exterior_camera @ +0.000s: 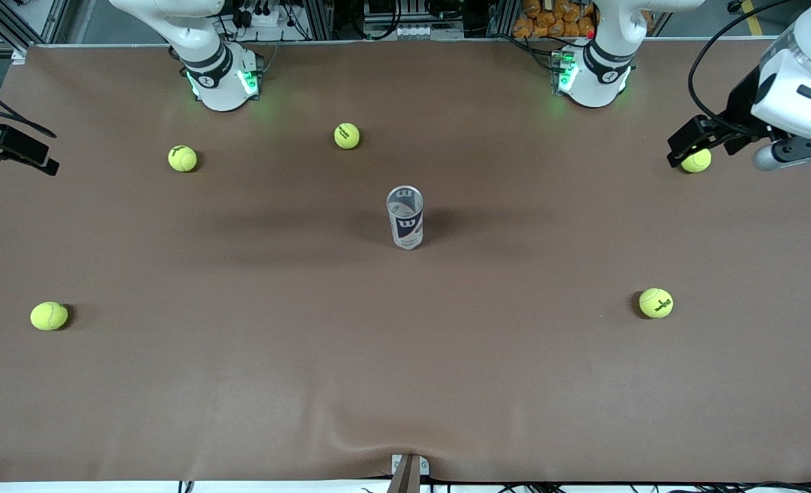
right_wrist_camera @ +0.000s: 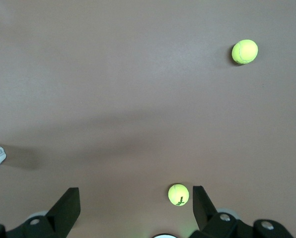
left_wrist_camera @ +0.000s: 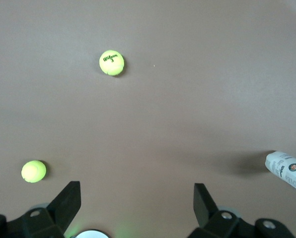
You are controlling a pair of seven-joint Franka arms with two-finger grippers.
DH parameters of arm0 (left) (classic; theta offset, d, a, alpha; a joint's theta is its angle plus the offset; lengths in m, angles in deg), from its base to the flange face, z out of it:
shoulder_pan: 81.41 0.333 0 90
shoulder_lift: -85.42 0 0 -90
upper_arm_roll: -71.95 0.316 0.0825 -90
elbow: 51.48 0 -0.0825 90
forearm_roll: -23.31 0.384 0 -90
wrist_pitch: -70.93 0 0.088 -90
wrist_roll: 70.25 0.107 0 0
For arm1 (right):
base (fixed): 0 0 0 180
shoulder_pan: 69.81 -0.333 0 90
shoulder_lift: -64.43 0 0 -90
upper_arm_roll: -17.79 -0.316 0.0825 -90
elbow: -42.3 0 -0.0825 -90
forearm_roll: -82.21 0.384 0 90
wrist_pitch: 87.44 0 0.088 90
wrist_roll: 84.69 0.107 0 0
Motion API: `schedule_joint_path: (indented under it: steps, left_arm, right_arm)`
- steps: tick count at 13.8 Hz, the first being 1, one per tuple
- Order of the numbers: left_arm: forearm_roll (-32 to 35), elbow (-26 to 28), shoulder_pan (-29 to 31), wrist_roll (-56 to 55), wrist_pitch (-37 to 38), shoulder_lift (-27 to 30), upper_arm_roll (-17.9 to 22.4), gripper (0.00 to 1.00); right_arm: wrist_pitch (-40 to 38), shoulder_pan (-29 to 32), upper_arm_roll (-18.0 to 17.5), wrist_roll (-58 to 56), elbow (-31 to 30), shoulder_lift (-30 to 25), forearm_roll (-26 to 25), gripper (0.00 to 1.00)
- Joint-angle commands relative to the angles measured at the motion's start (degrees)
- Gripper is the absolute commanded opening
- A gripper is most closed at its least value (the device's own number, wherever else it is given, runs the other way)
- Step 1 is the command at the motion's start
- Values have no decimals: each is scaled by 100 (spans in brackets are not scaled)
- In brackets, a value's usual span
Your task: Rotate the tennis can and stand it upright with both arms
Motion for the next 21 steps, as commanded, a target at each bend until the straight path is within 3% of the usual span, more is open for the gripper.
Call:
schedule_joint_path:
  steps: [1,21]
  left_arm:
    - [132,-211,220,405,226,35,-29,100]
    - [273,-449,379,951,596,-36,-11,100]
  right_arm:
    - [-49,141,-87,66,34,-45,127,100]
    - [-49,141,-87,66,34,-45,118,100]
